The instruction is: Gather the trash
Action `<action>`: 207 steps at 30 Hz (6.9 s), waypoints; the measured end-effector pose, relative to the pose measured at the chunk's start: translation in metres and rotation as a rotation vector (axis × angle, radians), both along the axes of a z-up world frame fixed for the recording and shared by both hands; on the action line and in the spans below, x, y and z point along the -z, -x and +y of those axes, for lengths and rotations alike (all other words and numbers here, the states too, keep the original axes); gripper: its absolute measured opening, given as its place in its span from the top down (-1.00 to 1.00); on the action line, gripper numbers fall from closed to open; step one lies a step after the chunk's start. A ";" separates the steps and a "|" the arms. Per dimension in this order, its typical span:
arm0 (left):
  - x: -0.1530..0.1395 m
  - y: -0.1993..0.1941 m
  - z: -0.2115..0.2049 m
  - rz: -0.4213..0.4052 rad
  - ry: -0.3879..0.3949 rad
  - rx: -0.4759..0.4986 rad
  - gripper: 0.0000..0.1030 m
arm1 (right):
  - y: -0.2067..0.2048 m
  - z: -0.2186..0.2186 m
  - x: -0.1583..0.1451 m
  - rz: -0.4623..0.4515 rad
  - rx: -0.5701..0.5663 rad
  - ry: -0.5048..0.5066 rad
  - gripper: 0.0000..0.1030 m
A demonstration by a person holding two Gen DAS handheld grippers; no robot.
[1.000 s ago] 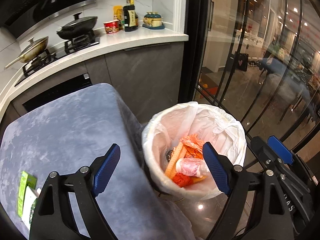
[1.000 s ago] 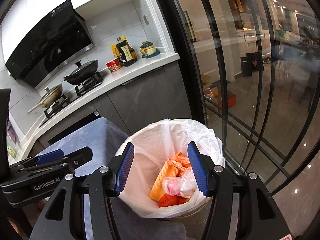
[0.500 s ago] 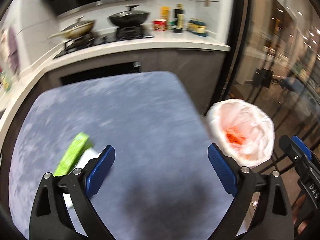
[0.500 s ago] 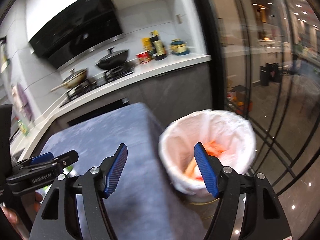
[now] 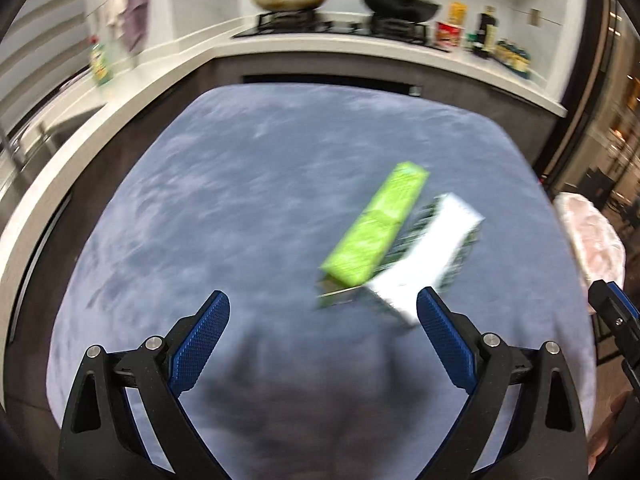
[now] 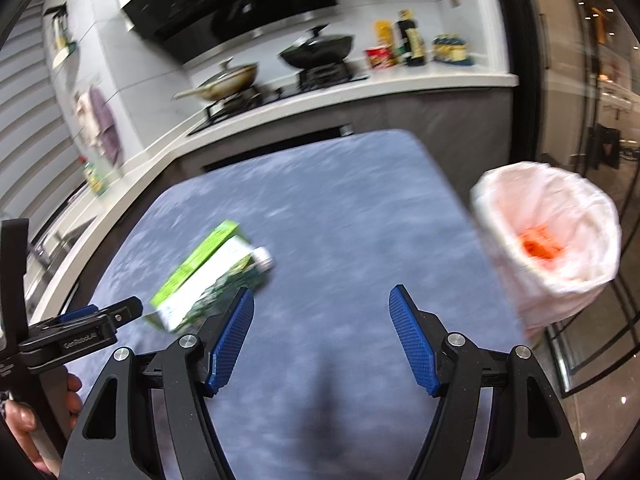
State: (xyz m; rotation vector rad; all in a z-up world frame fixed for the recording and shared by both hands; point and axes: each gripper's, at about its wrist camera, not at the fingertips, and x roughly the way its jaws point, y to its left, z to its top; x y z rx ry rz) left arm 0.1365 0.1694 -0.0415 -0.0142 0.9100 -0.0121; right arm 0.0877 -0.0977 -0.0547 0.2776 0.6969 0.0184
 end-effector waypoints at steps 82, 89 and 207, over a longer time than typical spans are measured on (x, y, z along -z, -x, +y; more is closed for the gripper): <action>0.035 -0.026 -0.054 0.059 0.059 0.185 0.47 | -0.039 0.017 0.033 0.055 0.023 -0.041 0.01; 0.007 -0.009 -0.072 0.006 0.073 0.213 0.48 | -0.017 -0.010 0.009 -0.002 0.062 -0.047 0.03; -0.057 -0.003 -0.320 -0.121 0.028 0.451 -0.72 | 0.055 -0.229 -0.052 -0.126 0.369 0.061 -0.62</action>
